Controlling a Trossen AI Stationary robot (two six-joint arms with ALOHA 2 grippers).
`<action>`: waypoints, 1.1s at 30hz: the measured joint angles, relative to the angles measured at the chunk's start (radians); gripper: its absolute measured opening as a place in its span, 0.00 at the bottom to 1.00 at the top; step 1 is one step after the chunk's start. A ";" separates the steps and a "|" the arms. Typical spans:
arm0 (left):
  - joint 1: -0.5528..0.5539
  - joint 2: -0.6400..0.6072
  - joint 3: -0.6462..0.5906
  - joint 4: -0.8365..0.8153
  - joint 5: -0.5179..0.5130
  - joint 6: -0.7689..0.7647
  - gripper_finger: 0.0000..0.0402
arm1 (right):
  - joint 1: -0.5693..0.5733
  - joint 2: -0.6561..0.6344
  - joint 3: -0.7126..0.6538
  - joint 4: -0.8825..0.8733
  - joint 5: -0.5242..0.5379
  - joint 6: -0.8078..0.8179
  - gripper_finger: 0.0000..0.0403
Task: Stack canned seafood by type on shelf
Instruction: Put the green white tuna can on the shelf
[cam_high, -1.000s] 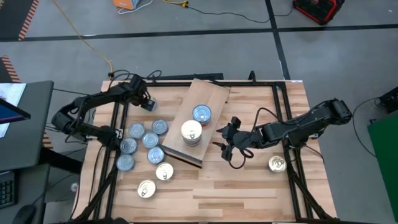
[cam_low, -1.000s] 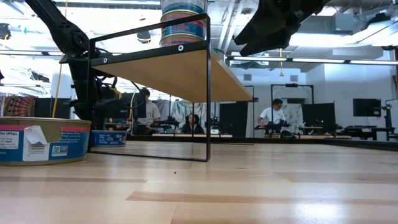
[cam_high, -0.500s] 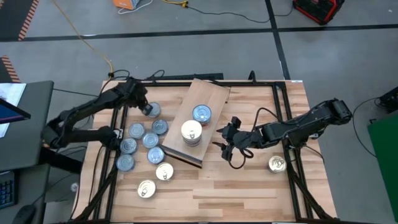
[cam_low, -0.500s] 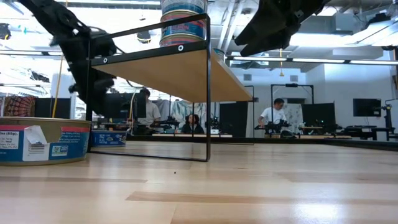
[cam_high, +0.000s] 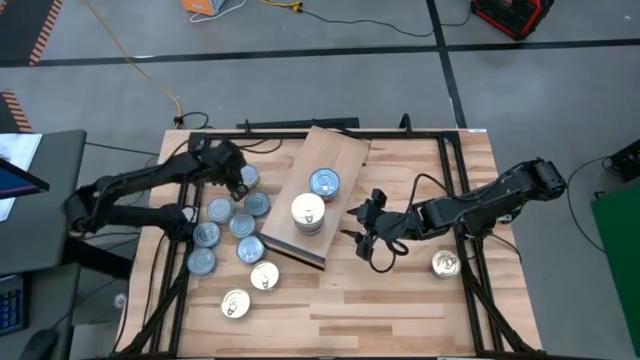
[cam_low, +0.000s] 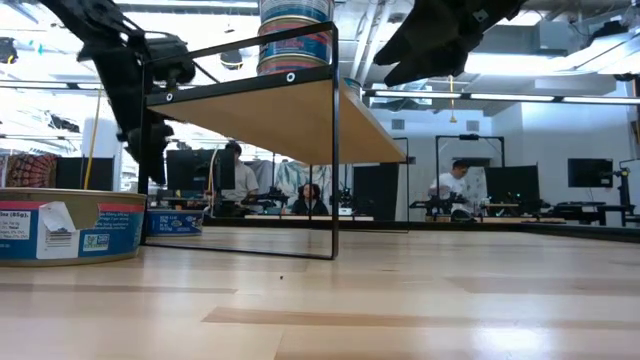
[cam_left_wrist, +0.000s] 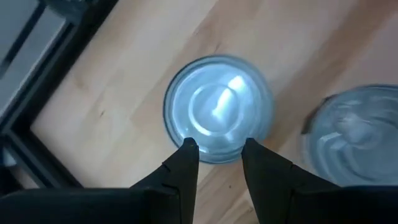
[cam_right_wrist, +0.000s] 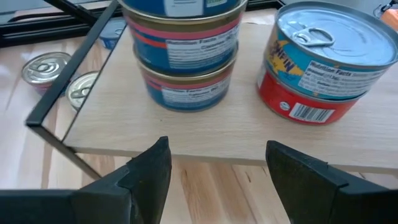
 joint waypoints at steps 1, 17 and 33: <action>0.002 0.031 0.000 0.004 -0.004 -0.018 0.29 | 0.001 0.000 0.000 0.000 0.000 0.000 0.71; -0.016 0.232 0.006 -0.005 -0.025 -0.029 0.20 | -0.010 0.000 -0.017 -0.006 0.000 -0.002 0.71; 0.049 0.059 0.053 -0.088 0.045 -0.280 0.20 | -0.010 0.000 -0.017 0.002 0.000 0.000 0.71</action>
